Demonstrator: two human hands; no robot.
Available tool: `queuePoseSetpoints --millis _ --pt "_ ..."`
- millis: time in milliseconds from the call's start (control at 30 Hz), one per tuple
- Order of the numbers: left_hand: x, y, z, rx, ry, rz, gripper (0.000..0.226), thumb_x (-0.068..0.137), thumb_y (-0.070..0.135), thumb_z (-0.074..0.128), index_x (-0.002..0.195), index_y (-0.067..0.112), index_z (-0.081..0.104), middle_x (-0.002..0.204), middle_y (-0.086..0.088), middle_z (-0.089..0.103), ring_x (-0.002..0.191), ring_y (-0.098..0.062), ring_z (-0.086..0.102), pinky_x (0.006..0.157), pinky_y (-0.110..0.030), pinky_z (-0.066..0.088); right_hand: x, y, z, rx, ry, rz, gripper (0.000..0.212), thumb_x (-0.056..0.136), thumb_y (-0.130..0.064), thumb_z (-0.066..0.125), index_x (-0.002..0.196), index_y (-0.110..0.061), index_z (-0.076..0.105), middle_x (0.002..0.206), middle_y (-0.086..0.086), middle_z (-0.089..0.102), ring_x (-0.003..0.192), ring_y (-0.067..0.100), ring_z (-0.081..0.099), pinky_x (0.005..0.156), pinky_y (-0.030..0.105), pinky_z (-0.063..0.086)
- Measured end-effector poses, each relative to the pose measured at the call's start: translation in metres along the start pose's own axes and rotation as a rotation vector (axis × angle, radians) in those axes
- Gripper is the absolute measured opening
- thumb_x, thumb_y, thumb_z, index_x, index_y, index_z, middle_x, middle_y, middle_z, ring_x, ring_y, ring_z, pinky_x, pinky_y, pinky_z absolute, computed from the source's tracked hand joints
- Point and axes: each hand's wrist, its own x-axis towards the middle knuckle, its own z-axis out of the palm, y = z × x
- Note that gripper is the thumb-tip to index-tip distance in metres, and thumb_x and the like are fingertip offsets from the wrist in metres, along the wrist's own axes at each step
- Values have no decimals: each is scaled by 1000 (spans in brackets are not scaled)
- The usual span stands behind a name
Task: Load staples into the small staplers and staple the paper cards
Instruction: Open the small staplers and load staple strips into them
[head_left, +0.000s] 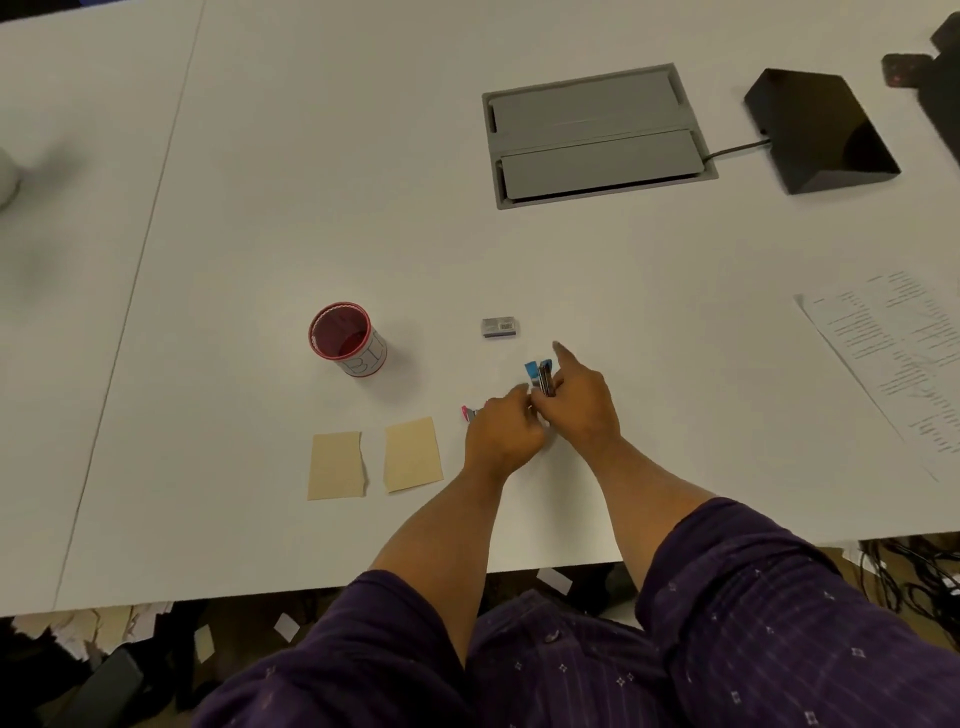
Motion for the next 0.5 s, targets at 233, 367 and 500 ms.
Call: queuePoseSetpoints --millis 233,367,500 --pt "14 15 -17 -582 -46 -234 32 90 -3 51 119 4 62 106 -13 70 88 -22 70 64 -19 54 14 -21 -6 196 -47 -29 71 86 -20 80 150 -15 48 90 0 69 80 10 67 73 13 52" --pt "18 16 -33 -800 -161 -215 18 98 7 57 111 10 69 95 -9 74 82 -17 73 70 -21 57 21 -22 -25 237 -77 -59 56 83 -26 82 135 -16 63 116 3 72 103 16 69 89 26 57" --pt "18 12 -39 -818 -228 -185 22 96 26 66 110 10 73 100 -3 77 89 -11 74 76 -21 56 19 -18 -39 365 -131 15 33 88 -33 78 114 -13 71 98 5 76 90 22 75 83 39 63"
